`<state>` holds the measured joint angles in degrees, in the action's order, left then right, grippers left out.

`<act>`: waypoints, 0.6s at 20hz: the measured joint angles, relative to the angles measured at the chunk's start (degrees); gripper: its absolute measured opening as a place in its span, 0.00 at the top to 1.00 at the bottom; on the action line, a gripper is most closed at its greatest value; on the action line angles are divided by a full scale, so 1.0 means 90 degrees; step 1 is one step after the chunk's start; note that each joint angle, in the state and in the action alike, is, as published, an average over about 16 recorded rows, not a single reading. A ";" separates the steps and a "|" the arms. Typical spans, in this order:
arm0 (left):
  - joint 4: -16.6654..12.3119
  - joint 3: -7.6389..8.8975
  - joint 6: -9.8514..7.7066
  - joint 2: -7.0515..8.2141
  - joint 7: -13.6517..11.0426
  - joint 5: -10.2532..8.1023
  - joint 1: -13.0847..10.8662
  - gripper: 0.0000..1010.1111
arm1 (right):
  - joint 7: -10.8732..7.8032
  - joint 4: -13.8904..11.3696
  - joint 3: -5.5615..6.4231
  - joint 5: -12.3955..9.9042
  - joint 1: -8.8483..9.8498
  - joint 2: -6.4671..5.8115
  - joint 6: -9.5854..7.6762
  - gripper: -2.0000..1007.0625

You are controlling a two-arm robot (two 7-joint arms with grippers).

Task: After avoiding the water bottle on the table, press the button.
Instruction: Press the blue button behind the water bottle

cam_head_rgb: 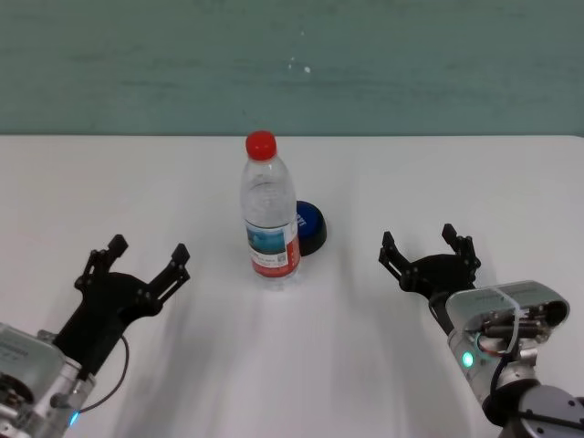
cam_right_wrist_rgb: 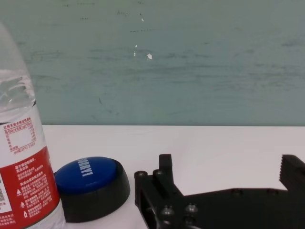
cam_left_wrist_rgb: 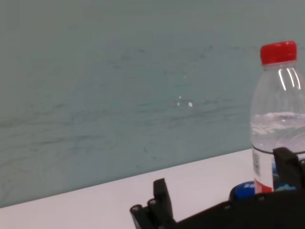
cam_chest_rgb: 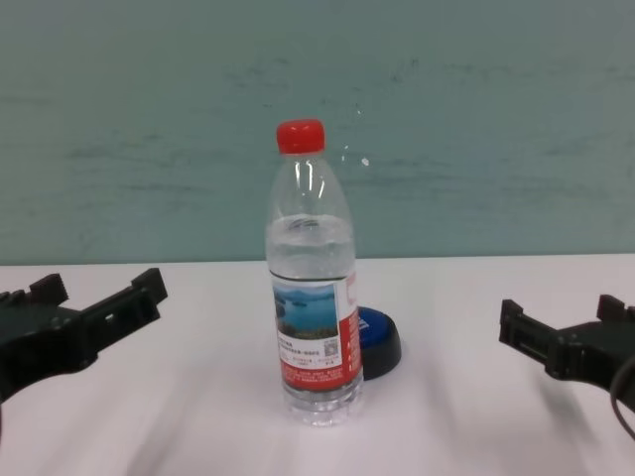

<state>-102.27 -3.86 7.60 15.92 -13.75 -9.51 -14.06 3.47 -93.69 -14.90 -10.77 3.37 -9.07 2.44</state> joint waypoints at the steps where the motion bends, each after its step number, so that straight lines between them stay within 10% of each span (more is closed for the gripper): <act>1: -0.0006 -0.0023 0.0008 -0.0004 0.0005 0.0020 0.0001 0.00 | 0.0000 0.0000 0.0000 0.0000 0.0000 0.0000 0.0000 0.00; 12: 0.0015 -0.0249 0.0049 -0.0096 0.0084 0.0235 0.0056 0.00 | 0.0000 0.0000 0.0000 0.0000 0.0000 0.0000 0.0000 0.00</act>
<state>-102.13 -6.10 8.03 15.06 -13.00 -7.40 -13.56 3.47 -93.69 -14.90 -10.77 3.37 -9.07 2.44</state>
